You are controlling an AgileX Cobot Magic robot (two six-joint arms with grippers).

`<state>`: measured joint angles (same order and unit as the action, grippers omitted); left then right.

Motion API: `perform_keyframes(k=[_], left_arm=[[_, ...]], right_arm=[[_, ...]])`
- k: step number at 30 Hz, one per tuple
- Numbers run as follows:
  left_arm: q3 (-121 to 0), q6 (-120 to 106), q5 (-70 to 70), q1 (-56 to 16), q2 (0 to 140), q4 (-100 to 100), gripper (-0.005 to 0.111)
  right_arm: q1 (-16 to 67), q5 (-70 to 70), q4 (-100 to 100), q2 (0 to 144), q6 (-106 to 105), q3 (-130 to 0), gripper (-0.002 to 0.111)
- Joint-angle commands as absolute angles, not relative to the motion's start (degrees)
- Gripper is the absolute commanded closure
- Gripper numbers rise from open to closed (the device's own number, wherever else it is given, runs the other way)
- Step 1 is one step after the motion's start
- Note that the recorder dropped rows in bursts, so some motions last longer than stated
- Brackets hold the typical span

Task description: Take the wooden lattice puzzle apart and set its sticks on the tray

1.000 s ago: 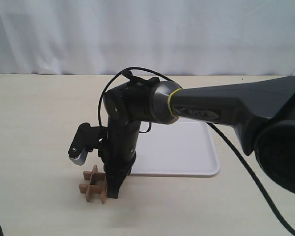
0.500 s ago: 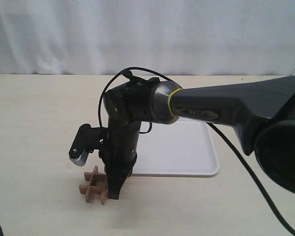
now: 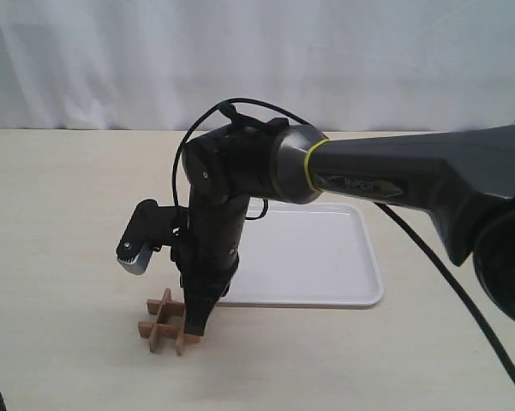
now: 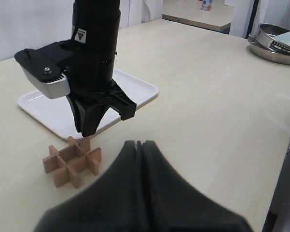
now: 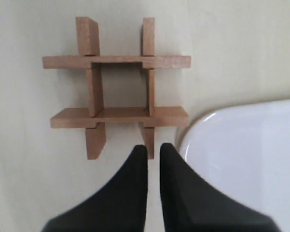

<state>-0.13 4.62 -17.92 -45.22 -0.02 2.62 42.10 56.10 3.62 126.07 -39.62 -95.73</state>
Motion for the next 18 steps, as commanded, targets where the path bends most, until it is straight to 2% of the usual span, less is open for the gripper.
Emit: perform_keyframes(k=[1,6,13,18], left_arm=[[0.0,4.79,-17.68,-45.38,0.0,2.41,0.107],[0.0,4.79,-17.68,-45.38,0.0,2.41,0.107],[0.0,4.79,-17.68,-45.38,0.0,2.41,0.107],[0.0,4.79,-17.68,-45.38,0.0,2.41,0.107]], right_arm=[[42.04,56.84,3.63,125.12,-37.7,-95.9,0.098],[42.04,55.31,3.63,125.12,-29.86,-96.0,0.098],[42.04,56.32,1.95,125.22,-6.51,-102.78,0.075],[42.04,61.2,0.52,127.85,8.4,-106.0,0.075]])
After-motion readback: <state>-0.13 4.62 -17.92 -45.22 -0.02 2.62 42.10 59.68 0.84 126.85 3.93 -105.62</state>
